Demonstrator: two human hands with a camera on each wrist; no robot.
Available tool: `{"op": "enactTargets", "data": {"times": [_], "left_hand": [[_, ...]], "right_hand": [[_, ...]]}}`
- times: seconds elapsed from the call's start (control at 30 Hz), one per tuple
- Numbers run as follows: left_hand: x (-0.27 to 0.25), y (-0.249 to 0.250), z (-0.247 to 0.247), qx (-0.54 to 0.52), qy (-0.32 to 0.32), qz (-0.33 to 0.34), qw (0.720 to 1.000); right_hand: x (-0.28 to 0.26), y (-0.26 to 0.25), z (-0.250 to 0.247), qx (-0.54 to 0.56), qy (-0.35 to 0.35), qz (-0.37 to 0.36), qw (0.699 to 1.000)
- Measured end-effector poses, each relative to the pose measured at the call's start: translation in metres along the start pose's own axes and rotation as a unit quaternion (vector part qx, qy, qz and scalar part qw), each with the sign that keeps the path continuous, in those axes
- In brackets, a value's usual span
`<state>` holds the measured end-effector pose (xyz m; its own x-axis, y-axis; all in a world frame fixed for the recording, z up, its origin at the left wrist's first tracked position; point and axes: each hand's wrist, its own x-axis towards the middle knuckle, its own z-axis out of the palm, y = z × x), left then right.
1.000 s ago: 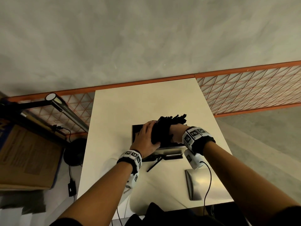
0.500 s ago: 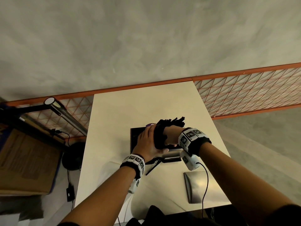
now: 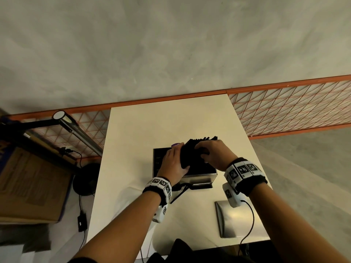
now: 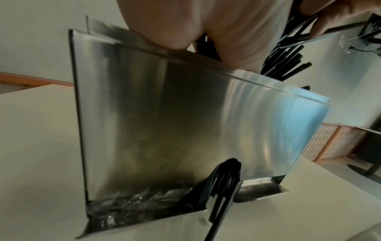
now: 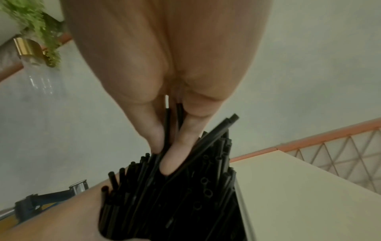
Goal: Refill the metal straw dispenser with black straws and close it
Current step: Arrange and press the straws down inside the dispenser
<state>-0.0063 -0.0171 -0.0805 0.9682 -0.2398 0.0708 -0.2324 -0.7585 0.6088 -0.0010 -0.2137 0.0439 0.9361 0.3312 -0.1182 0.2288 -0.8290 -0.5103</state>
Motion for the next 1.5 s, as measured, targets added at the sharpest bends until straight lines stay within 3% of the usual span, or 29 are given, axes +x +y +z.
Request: {"op": "enactTargets", "data": {"times": [0.33, 0.43, 0.57, 0.7, 1.07, 1.13, 1.2, 1.27, 1.33, 1.4, 1.5], "left_hand": [[0.0, -0.001, -0.004, 0.025, -0.027, 0.023, 0.999], [-0.001, -0.002, -0.007, 0.017, -0.029, 0.03, 0.999], [-0.001, -0.005, -0.01, -0.006, -0.051, 0.034, 0.998], [-0.003, -0.007, -0.013, -0.024, -0.063, 0.031, 0.997], [-0.007, -0.007, -0.006, -0.001, -0.026, 0.042, 0.999], [-0.006, -0.009, -0.005, -0.002, -0.021, 0.039, 0.999], [-0.005, -0.01, -0.004, -0.005, -0.018, 0.034, 0.999], [-0.004, -0.01, -0.004, -0.007, -0.02, 0.029, 0.999], [-0.004, -0.011, -0.003, -0.006, -0.019, 0.025, 0.999], [-0.002, -0.012, -0.002, -0.004, -0.021, 0.015, 1.0], [0.0, -0.013, -0.001, -0.006, -0.037, -0.01, 0.999]], "right_hand": [[-0.011, 0.021, 0.017, 0.034, 0.12, 0.008, 0.992], [-0.012, 0.025, 0.018, 0.088, 0.159, 0.026, 0.983], [-0.016, 0.02, 0.014, 0.308, 0.182, 0.11, 0.927], [-0.017, 0.013, 0.009, 0.449, 0.2, 0.113, 0.863], [-0.014, 0.006, 0.006, 0.565, 0.23, 0.111, 0.785], [-0.014, 0.01, 0.005, 0.536, 0.239, 0.131, 0.799], [-0.013, 0.016, 0.007, 0.475, 0.229, 0.164, 0.834], [-0.015, 0.024, 0.012, 0.367, 0.24, 0.156, 0.885], [-0.017, 0.032, 0.018, 0.191, 0.265, 0.107, 0.939], [-0.021, 0.036, 0.025, 0.091, 0.261, 0.101, 0.956], [-0.023, 0.041, 0.04, 0.108, 0.18, 0.132, 0.969]]}}
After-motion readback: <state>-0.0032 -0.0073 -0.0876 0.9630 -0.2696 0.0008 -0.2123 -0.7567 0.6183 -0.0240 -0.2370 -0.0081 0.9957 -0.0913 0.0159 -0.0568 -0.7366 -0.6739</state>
